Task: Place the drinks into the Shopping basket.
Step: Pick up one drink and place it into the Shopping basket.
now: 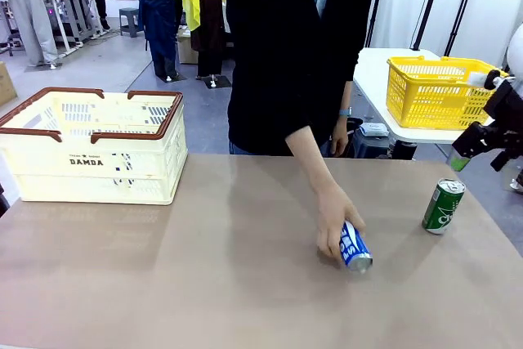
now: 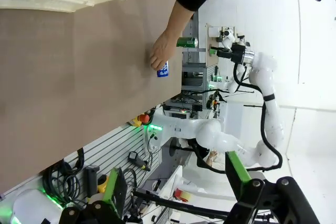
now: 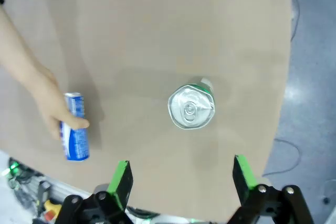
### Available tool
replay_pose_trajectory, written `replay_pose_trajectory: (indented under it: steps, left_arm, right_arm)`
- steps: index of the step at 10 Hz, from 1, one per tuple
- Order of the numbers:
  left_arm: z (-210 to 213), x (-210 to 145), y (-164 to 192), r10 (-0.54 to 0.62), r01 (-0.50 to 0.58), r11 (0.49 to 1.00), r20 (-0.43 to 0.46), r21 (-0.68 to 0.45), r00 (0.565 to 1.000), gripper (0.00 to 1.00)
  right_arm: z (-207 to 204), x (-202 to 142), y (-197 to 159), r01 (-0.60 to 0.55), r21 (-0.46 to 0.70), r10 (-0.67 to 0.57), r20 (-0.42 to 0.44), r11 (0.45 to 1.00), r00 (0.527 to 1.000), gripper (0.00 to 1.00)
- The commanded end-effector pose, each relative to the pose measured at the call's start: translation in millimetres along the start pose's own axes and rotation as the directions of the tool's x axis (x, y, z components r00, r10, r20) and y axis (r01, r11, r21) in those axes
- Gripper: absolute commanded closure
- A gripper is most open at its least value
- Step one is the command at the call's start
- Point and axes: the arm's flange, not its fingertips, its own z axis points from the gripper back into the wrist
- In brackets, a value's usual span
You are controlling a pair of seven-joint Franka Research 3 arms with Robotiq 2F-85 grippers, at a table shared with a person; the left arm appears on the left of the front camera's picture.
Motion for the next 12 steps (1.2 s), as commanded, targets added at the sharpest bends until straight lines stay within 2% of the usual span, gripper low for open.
replay_pose_trajectory:
  steps: [1,2,3,4,6,9,12]
  left_arm:
    - [0.4,-2.1,-2.7,0.006,-0.006,1.0,-0.001,-0.016,1.0,0.0]
    - [0.4,-2.1,-2.7,0.006,-0.006,1.0,-0.001,-0.016,1.0,0.0]
    - [0.4,-2.1,-2.7,0.006,-0.006,1.0,-0.001,-0.016,1.0,0.0]
    - [0.4,-2.1,-2.7,0.006,-0.006,1.0,-0.001,-0.016,1.0,0.0]
    - [0.4,-2.1,-2.7,0.006,-0.006,1.0,-0.001,-0.016,1.0,0.0]
    - [0.4,-2.1,-2.7,0.006,-0.006,1.0,-0.001,-0.016,1.0,0.0]
    - [0.4,-2.1,-2.7,0.006,-0.006,1.0,-0.001,-0.016,1.0,0.0]
  right_arm:
    - [32.8,-2.5,-39.0,0.088,0.175,-0.084,-0.033,0.981,0.996,0.0]
    - [52.9,-18.0,-80.4,0.148,0.291,-0.142,-0.041,0.945,0.989,0.0]
    - [62.3,-33.3,-121.9,0.218,0.344,-0.213,-0.052,0.913,0.976,0.0]
    - [59.7,-41.2,-148.1,0.263,0.373,-0.26,-0.061,0.89,0.964,0.0]
    - [47.9,-45.2,-169.0,0.308,0.396,-0.31,-0.061,0.865,0.949,0.0]
    - [31.1,-9.4,-121.6,0.232,0.315,-0.229,-0.047,0.92,0.972,0.0]
    - [15.2,23.1,-59.9,0.129,0.18,-0.117,-0.071,0.975,0.991,0.0]
